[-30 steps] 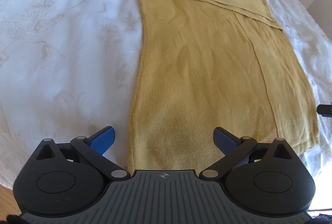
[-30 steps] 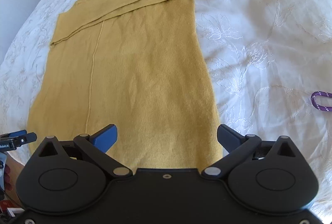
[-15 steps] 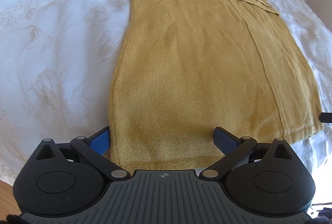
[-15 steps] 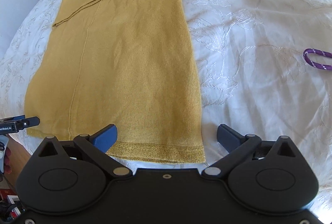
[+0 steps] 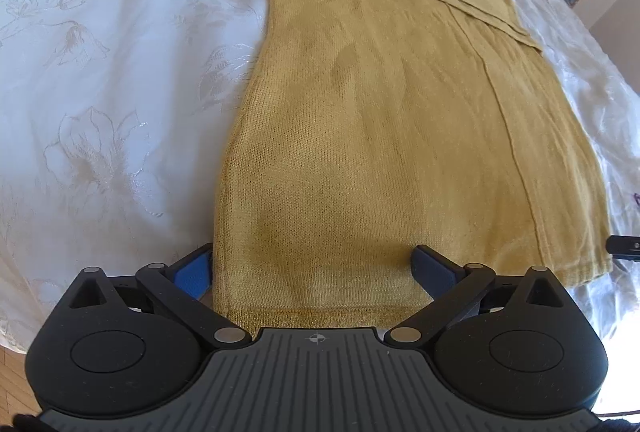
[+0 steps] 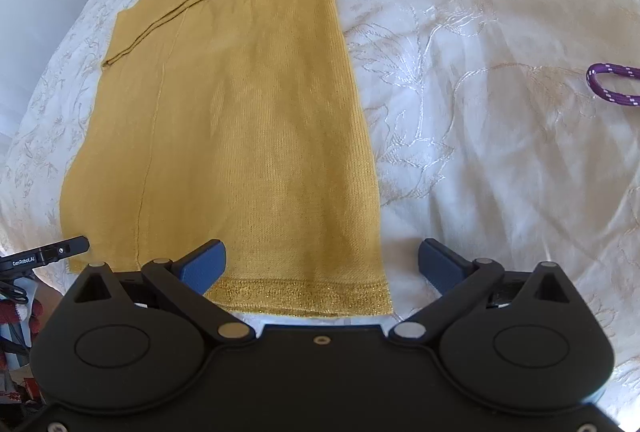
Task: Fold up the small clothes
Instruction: 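Grasp the sweater hem with both grippers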
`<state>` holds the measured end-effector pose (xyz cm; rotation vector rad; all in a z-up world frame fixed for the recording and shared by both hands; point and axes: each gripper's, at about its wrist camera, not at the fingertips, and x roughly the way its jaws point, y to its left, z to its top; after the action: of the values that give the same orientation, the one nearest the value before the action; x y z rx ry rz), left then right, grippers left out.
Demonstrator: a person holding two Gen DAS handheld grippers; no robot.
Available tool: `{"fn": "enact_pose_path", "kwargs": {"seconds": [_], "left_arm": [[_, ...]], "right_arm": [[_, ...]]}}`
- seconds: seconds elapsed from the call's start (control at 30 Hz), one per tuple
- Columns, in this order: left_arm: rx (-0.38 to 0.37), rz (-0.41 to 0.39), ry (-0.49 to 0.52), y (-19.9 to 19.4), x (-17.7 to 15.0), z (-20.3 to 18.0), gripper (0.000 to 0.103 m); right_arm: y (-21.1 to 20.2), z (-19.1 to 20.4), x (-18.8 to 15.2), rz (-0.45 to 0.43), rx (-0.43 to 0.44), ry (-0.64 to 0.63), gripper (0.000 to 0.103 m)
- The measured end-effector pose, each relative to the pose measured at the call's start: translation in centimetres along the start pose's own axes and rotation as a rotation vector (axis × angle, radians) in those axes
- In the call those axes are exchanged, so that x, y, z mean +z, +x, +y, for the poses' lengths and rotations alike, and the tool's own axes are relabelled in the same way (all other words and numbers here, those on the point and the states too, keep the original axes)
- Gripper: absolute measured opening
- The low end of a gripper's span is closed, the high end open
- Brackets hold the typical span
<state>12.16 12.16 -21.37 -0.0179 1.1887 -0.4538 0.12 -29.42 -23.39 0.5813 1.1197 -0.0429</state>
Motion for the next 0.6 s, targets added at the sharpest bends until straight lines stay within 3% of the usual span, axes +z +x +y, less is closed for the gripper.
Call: {"fn": "enact_pose_path", "kwargs": {"seconds": [0.33, 0.6], "left_arm": [[0.003, 0.065, -0.072, 1.4, 1.2, 0.5, 0.102], [0.117, 0.030, -0.052, 2.7, 1.0, -1.8, 0.103]], "right_arm": [[1.3, -0.6, 0.2, 0.031, -0.011, 0.028, 0.103], [1.4, -0.7, 0.4, 0.046, -0.015, -0.004, 0.103]]}}
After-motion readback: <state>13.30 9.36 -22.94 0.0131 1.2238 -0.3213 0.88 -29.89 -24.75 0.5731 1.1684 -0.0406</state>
